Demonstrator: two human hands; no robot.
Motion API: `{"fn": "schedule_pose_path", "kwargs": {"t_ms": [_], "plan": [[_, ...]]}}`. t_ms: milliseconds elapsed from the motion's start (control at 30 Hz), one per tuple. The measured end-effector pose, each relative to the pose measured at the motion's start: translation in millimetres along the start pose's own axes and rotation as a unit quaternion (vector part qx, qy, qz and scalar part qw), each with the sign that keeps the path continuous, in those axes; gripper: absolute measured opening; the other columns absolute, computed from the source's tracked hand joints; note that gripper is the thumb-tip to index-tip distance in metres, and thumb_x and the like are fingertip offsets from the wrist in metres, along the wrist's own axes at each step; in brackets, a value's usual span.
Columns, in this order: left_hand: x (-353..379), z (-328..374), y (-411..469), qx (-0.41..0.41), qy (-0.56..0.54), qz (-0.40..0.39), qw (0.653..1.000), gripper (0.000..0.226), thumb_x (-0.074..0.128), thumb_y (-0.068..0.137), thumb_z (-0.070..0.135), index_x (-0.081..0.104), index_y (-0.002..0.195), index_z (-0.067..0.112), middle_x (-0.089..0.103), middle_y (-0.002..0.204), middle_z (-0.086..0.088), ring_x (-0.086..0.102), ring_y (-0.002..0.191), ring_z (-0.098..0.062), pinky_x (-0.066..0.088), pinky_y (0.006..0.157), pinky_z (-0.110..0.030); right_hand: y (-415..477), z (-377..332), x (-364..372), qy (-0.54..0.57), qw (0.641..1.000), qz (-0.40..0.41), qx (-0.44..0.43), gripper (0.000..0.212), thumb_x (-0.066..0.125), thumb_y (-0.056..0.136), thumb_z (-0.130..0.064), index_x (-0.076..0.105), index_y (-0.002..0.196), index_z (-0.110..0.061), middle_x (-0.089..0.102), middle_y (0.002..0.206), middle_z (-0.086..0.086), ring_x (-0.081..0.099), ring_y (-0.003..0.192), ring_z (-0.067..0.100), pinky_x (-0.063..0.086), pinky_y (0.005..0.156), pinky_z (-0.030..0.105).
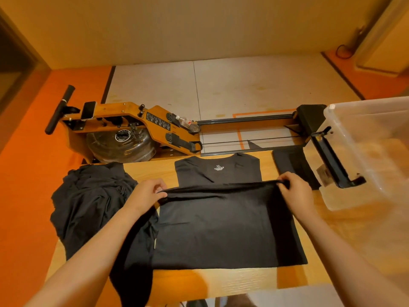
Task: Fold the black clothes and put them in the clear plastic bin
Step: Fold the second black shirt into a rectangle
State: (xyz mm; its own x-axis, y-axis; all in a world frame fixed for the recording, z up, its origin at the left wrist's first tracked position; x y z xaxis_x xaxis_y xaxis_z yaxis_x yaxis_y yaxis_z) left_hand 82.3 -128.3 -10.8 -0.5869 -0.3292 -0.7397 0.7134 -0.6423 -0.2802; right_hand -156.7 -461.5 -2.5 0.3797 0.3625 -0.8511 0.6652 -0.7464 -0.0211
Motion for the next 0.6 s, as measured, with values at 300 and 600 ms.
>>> {"fn": "schedule_pose_path", "kwargs": {"t_ms": [300, 600], "plan": [[-71.1, 39.2, -5.2, 0.014, -0.046, 0.071, 0.996, 0.012, 0.080, 0.076, 0.009, 0.071, 0.072, 0.015, 0.063, 0.070, 0.003, 0.052, 0.067, -0.009, 0.037, 0.060, -0.012, 23.5, -9.4, -55.7, 0.118, 0.992, 0.041, 0.023, 0.009, 0.070, 0.087, -0.024, 0.065, 0.092, -0.018, 0.063, 0.086, -0.004, 0.059, 0.081, 0.014, 0.049, 0.062, 0.031], [-169.3, 103.8, 2.5, 0.027, -0.168, 0.177, 0.970, 0.008, 0.070, 0.085, 0.007, 0.071, 0.089, 0.014, 0.067, 0.091, 0.001, 0.061, 0.085, -0.011, 0.047, 0.069, -0.022, 82.5, -80.2, -125.7, 0.339, 0.936, 0.089, -0.023, 0.016, 0.064, 0.092, -0.013, 0.069, 0.104, -0.004, 0.069, 0.095, 0.007, 0.064, 0.093, 0.019, 0.052, 0.080, 0.030]]}}
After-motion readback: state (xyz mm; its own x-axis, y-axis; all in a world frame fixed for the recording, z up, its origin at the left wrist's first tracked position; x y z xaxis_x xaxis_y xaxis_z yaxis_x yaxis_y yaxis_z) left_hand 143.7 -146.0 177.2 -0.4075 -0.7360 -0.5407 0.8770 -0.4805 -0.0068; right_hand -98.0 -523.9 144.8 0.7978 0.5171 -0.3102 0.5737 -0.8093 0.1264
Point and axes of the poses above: each hand's wrist, its own y-axis towards the middle knuckle, its own x-axis out of the palm, z = x × y, the point moved 2 cm from there along y, towards the middle knuckle
